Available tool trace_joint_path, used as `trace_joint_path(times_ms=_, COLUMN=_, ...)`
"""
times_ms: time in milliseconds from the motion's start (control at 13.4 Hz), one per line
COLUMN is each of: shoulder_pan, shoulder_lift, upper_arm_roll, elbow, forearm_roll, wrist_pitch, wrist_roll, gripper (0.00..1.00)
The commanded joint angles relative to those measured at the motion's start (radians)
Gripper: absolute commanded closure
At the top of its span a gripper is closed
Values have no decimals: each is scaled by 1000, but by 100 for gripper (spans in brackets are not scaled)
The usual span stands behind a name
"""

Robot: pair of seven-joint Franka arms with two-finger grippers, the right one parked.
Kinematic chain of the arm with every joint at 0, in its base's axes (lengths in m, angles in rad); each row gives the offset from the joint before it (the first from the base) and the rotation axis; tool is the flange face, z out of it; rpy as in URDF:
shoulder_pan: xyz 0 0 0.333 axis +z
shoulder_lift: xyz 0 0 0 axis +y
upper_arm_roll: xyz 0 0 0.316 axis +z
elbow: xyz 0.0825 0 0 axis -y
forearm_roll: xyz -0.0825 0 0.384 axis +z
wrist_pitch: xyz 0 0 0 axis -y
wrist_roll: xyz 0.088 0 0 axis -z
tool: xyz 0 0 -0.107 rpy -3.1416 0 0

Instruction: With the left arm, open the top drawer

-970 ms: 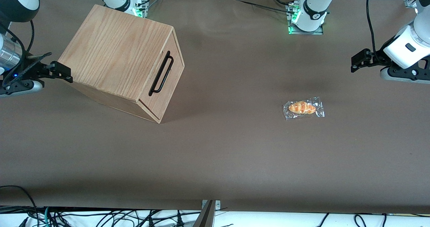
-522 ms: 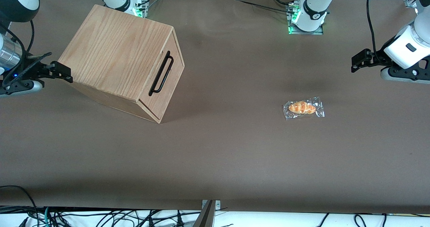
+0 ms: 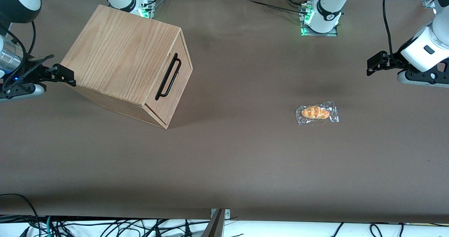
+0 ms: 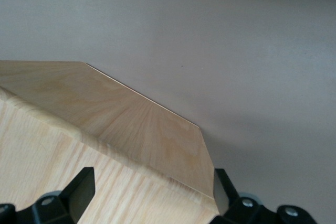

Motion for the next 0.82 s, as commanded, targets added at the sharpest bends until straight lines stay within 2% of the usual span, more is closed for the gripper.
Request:
trace_joint_path(times_ms=0, shoulder_pan=-1, shoulder_lift=0, upper_arm_roll=-2, elbow=7, forearm_roll=-2, wrist_pitch=-4, wrist_roll=7, gripper=0)
trace_joint_path(times_ms=448, shoulder_pan=-11, shoulder_lift=24, upper_arm_roll=-3, elbow=8, forearm_roll=-20, wrist_pitch=-1, wrist_roll=-8, gripper=0)
trace_joint_path(times_ms=746, shoulder_pan=-56, shoulder_lift=131, upper_arm_roll=-17, elbow=27, forearm_roll=-214, wrist_pitch=-3, wrist_roll=-13, gripper=0)
